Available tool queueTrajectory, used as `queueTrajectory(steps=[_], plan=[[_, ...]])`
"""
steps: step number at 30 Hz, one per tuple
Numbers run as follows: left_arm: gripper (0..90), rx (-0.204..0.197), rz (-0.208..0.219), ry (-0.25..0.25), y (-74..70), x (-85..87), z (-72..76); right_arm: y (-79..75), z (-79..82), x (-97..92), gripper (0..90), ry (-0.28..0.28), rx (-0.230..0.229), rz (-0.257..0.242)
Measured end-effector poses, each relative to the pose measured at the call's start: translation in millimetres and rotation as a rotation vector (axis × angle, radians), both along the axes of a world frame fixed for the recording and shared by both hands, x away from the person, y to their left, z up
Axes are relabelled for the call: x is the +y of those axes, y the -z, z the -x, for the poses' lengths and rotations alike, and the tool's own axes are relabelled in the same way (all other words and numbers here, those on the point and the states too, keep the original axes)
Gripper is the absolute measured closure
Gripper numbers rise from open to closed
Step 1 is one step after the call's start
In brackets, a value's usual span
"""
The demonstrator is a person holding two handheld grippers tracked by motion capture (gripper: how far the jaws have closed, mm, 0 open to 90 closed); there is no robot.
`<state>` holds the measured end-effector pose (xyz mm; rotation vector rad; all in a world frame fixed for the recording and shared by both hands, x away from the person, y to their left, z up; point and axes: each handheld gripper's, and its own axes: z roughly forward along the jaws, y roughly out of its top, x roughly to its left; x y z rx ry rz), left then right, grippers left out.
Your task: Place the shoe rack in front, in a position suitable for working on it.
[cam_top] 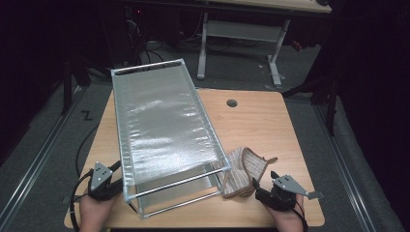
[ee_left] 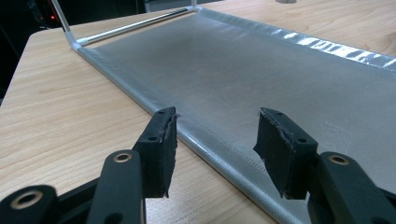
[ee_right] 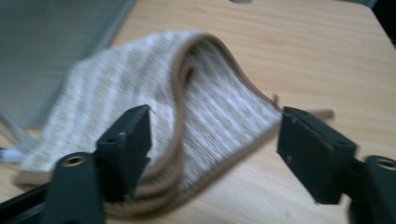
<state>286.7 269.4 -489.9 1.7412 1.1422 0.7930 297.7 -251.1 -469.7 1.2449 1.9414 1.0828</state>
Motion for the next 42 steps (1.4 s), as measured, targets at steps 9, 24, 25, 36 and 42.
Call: queueTrajectory(steps=[9, 24, 25, 36, 42], plan=[[48.0, 0.011, 0.000, -0.005, 1.8, 1.0, -1.1, 4.3, -27.9, 23.7, 15.2, -0.088, 0.103, 0.007], [47.5, 0.016, 0.003, -0.002, 2.6, -1.3, -0.8, 29.1, -44.3, 28.8, 52.4, -0.196, 0.277, -0.049], [47.5, 0.015, 0.002, -0.002, 2.6, -1.5, -0.6, 28.7, -43.8, 29.4, 55.8, -0.203, 0.273, -0.044], [47.5, 0.017, -0.008, 0.006, 2.6, -1.9, -1.1, 21.7, -35.4, 33.4, 69.4, -0.209, 0.221, -0.003], [47.4, 0.018, -0.009, 0.007, 2.9, -2.5, -1.6, 15.7, -31.5, 30.7, 70.4, -0.199, 0.185, 0.001]])
